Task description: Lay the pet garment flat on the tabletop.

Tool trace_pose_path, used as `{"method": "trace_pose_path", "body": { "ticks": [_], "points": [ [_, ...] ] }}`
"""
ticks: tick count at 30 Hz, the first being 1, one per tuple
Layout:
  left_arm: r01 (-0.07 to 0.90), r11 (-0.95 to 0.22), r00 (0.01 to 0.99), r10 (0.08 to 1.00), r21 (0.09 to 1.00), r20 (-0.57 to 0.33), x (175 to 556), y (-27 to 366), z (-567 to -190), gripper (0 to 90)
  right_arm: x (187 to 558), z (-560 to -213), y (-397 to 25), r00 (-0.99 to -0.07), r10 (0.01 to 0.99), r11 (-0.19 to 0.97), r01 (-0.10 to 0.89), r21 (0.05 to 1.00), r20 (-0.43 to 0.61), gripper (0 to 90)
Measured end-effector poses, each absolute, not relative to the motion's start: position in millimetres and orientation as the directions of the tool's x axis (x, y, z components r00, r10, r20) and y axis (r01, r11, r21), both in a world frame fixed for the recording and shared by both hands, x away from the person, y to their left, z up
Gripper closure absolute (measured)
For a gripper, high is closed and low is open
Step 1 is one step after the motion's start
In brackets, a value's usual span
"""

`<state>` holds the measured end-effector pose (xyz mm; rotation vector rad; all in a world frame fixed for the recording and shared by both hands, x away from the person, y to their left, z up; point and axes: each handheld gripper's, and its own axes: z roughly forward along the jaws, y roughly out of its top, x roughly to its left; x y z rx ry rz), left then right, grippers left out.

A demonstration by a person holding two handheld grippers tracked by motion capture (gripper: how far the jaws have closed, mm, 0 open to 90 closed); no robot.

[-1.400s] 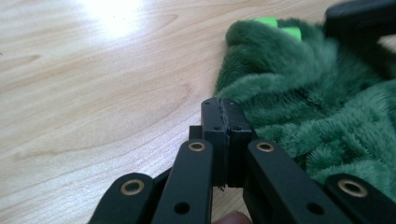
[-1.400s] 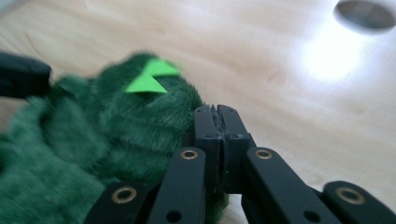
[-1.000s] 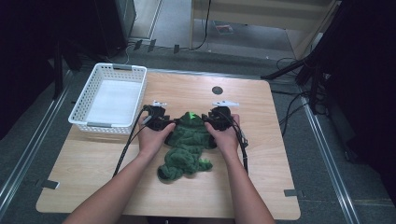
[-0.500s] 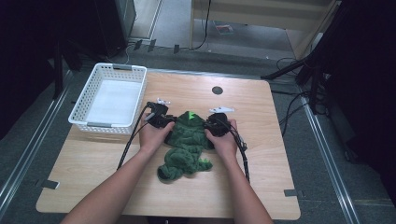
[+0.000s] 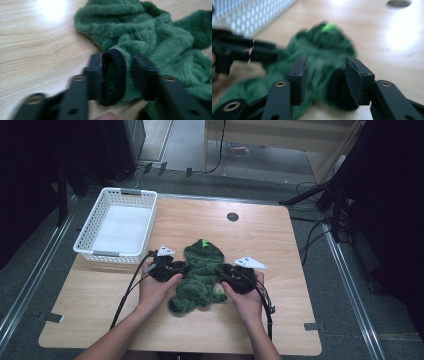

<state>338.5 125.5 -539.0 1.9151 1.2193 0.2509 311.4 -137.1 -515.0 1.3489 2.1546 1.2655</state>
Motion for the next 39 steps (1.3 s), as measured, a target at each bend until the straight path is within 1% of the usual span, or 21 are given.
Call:
{"method": "trace_pose_path", "body": {
  "ticks": [2, 3, 5, 10, 13, 17, 18, 19, 21, 22, 26, 27, 28, 30, 31, 32, 34, 35, 36, 38, 39],
  "points": [
    [0.646, -0.192, 0.544, 0.795, 0.738, -0.269, 334.1, 124.2, -535.4, 81.6, 312.8, -526.7, -132.8, -0.511, 0.837, 0.19, 0.609, 0.77, 0.198, 61.1],
    [0.64, -0.199, 0.555, 0.787, 0.742, -0.268, 332.6, 125.2, -533.1, 83.1, 313.3, -530.9, -131.8, -0.499, 0.843, 0.189, 0.622, 0.76, 0.199, 69.7],
    [0.638, -0.187, 0.556, 0.783, 0.747, -0.279, 331.0, 126.3, -531.0, 84.2, 314.3, -533.3, -132.5, -0.509, 0.835, 0.191, 0.623, 0.759, 0.208, 81.0],
    [0.649, -0.159, 0.535, 0.791, 0.744, -0.298, 327.3, 145.9, -531.6, 85.6, 312.3, -523.8, -139.4, -0.514, 0.834, 0.167, 0.58, 0.797, 0.199, 87.0],
    [0.678, -0.139, 0.501, 0.806, 0.722, -0.316, 328.2, 152.7, -539.7, 86.1, 317.8, -532.2, -144.7, -0.503, 0.839, 0.172, 0.61, 0.774, 0.21, 87.1],
    [0.658, -0.171, 0.514, 0.814, 0.734, -0.271, 323.2, 151.6, -544.7, 83.5, 319.3, -537.8, -143.5, -0.502, 0.84, 0.18, 0.62, 0.764, 0.209, 86.1],
    [0.649, -0.166, 0.516, 0.813, 0.742, -0.269, 321.7, 151.9, -546.3, 80.7, 319.2, -537.8, -143.2, -0.503, 0.837, 0.18, 0.622, 0.762, 0.214, 83.1],
    [0.638, -0.155, 0.522, 0.807, 0.754, -0.276, 320.5, 152.5, -548.6, 75.7, 318.5, -537.1, -143.4, -0.501, 0.837, 0.173, 0.626, 0.76, 0.222, 76.1],
    [0.601, -0.105, 0.524, 0.8, 0.792, -0.292, 315.5, 157.3, -549.1, 58.4, 315.3, -532.4, -145.1, -0.496, 0.841, 0.16, 0.608, 0.778, 0.215, 61.4],
    [0.587, -0.08, 0.527, 0.794, 0.806, -0.305, 312.5, 160.2, -547.4, 52.9, 312.6, -527.9, -146.7, -0.496, 0.84, 0.143, 0.594, 0.792, 0.22, 57.6],
    [0.588, -0.052, 0.525, 0.784, 0.807, -0.332, 301.8, 167.5, -541.4, 47.7, 296.0, -504.7, -147.5, -0.52, 0.825, 0.102, 0.524, 0.845, 0.223, 57.3],
    [0.587, -0.06, 0.527, 0.785, 0.807, -0.326, 296.5, 169.7, -539.1, 47.7, 296.0, -504.7, -147.5, -0.52, 0.825, 0.102, 0.524, 0.845, 0.223, 57.3],
    [0.578, -0.069, 0.54, 0.78, 0.813, -0.317, 282.3, 174.7, -536.5, 50.4, 286.7, -496.7, -140.4, -0.564, 0.795, 0.122, 0.51, 0.851, 0.224, 66.1],
    [0.576, -0.072, 0.541, 0.781, 0.815, -0.313, 273.6, 176.9, -536.8, 64.9, 278.1, -491.5, -128.3, -0.617, 0.761, 0.188, 0.506, 0.842, 0.201, 78.8],
    [0.588, -0.098, 0.557, 0.769, 0.803, -0.314, 257.1, 179.2, -540.2, 69.7, 274.2, -489.6, -121.1, -0.642, 0.743, 0.221, 0.504, 0.835, 0.191, 80.1],
    [0.588, -0.098, 0.557, 0.769, 0.803, -0.314, 257.1, 179.2, -540.2, 73.3, 270.9, -487.9, -113.7, -0.665, 0.724, 0.248, 0.503, 0.828, 0.187, 80.4],
    [0.604, -0.136, 0.574, 0.758, 0.786, -0.31, 238.0, 179.1, -546.6, 71.7, 266.2, -486.2, -98.9, -0.7, 0.691, 0.297, 0.499, 0.814, 0.177, 74.6],
    [0.604, -0.136, 0.574, 0.758, 0.786, -0.31, 238.0, 179.1, -546.6, 68.8, 266.2, -486.2, -98.9, -0.7, 0.691, 0.297, 0.499, 0.814, 0.177, 74.6],
    [0.606, -0.138, 0.573, 0.759, 0.783, -0.31, 234.7, 178.4, -548.2, 64.9, 261.7, -486.7, -82.8, -0.727, 0.672, 0.348, 0.479, 0.806, 0.142, 67.3],
    [0.602, -0.143, 0.578, 0.757, 0.786, -0.305, 232.6, 177.7, -551.1, 61.7, 259.3, -487.8, -75.2, -0.736, 0.666, 0.367, 0.461, 0.808, 0.118, 64.2],
    [0.602, -0.139, 0.579, 0.754, 0.786, -0.31, 233.4, 176.7, -552.1, 60.4, 258.3, -493.2, -62.0, -0.743, 0.663, 0.389, 0.44, 0.809, 0.086, 56.6]
  ]
}}
